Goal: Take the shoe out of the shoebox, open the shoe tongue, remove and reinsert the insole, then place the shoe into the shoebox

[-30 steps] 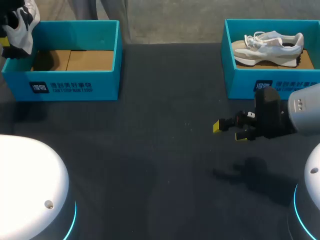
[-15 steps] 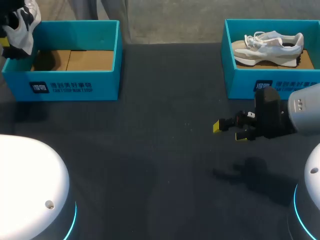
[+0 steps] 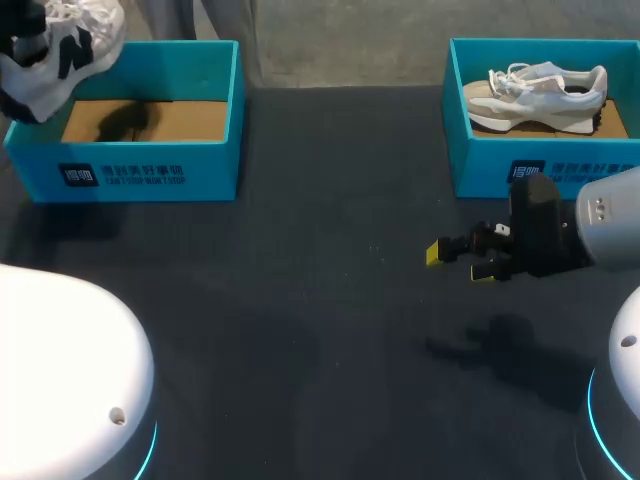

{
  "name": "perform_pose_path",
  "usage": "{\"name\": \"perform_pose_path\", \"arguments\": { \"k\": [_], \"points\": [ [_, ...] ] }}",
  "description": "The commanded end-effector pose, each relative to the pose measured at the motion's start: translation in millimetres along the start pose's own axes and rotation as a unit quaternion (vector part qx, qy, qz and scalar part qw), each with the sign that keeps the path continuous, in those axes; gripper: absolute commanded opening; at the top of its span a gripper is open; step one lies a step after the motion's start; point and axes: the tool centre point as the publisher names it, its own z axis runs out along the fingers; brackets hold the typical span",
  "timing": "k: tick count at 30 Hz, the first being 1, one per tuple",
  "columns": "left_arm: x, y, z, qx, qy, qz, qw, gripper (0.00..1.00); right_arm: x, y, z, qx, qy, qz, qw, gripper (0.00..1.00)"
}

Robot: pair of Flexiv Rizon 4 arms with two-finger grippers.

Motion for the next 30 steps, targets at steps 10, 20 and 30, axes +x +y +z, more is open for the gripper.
{"name": "perform_pose_path", "arguments": {
  "k": [10,20,30],
  "points": [
    [2.8,9.2,-10.7,-0.077,0.019,0.295,0.952,0.0,1.7,-1.3,1.9,-0.002,-0.003,0.001,1.0,1.0],
    [-13.3,23.9,-20.4,-0.102,0.026,0.399,0.911,0.0,1.7,-1.3,1.9,-0.002,-0.003,0.001,1.0,1.0],
    [-17.1,27.2,-23.9,-0.112,0.027,0.401,0.909,0.0,1.7,-1.3,1.9,-0.002,-0.003,0.001,1.0,1.0]
  ]
}}
